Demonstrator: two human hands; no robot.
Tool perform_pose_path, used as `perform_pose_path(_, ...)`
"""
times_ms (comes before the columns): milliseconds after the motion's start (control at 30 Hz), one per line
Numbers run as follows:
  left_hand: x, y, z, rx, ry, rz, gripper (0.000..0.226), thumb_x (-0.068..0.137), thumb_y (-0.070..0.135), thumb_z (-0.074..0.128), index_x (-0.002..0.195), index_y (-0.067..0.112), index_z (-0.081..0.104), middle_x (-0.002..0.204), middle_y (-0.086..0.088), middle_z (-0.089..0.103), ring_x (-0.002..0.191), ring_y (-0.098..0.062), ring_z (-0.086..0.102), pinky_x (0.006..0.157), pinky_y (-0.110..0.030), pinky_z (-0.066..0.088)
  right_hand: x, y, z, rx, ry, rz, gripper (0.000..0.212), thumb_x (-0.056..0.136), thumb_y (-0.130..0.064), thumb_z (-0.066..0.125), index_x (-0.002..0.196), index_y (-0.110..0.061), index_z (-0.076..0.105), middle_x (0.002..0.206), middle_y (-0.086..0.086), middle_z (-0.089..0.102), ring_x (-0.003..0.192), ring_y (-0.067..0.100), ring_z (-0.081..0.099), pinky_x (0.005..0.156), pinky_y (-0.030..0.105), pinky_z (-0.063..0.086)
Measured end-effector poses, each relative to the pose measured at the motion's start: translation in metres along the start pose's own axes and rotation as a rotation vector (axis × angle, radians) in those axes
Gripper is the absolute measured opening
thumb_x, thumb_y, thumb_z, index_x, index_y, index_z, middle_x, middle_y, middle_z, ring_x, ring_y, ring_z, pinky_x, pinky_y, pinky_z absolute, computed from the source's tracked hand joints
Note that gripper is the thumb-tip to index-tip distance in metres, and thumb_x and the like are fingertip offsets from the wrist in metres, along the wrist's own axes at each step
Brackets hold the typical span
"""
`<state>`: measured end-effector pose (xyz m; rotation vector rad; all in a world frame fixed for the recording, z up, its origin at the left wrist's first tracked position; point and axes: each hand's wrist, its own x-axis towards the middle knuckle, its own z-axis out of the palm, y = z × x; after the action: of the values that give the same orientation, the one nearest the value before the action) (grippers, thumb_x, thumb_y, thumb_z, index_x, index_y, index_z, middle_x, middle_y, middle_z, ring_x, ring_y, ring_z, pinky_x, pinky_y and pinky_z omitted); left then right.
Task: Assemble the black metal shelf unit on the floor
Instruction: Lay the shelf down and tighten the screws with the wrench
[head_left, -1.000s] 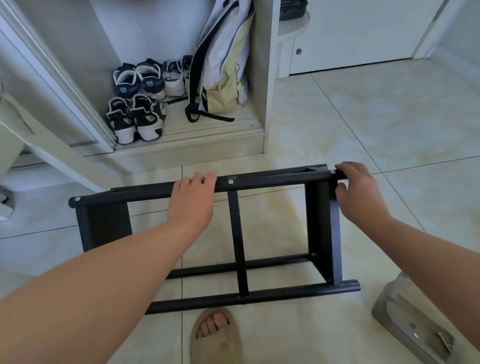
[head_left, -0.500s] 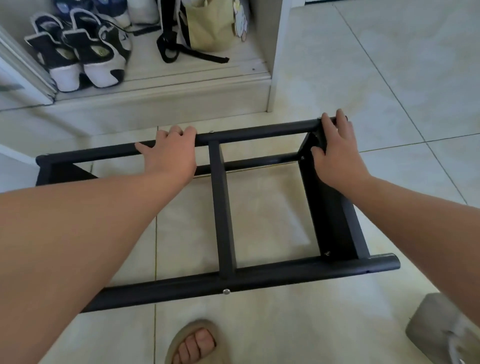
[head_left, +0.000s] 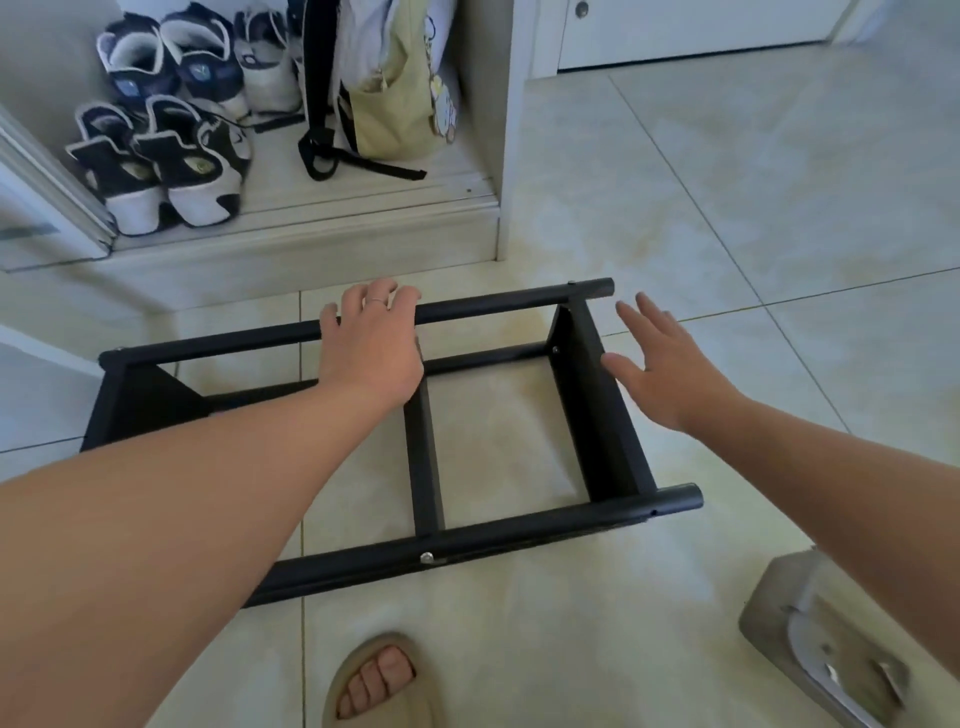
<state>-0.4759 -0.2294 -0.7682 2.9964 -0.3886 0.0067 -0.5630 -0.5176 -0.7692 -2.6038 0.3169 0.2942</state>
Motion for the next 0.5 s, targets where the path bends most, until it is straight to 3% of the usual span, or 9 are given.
perform_pose_path(167,-0.048,0.08,-0.03,-0.116,-0.032,0.258,0.041,0.099,0.023,0.047,0.14,0.021,0.044,0.146,-0.001,0.041,0.133,-0.027,0.035,0.105,-0.043,0.033,-0.085,0.038,-0.047,-0.11,-0.029,0.034,0.064,0.105,-0.042,0.046,0.161,-0.028,0.019,0.169,-0.008,0.013,0.156,0.016,0.01,0.125,0.04,0.015)
perform_pose_path(300,-0.095,0.154,-0.029,-0.122,-0.146,0.468,0.039,0.1,0.029,0.046,0.138,0.022,0.045,0.145,-0.001,0.041,0.129,-0.027,0.039,0.1,-0.041,0.039,-0.152,0.086,-0.069,-0.181,-0.05,0.134,0.059,0.105,-0.042,0.046,0.159,-0.03,0.028,0.165,-0.009,0.026,0.153,0.015,0.019,0.121,0.041,0.025)
perform_pose_path(500,-0.153,0.251,0.003,-0.094,-0.331,0.855,0.037,0.101,0.029,0.044,0.136,0.02,0.045,0.147,-0.003,0.039,0.128,-0.026,0.04,0.094,-0.039,0.04,-0.212,0.171,-0.055,-0.212,-0.168,0.307,0.052,0.105,-0.038,0.045,0.155,-0.027,0.036,0.155,0.001,0.045,0.142,0.026,0.041,0.113,0.042,0.037)
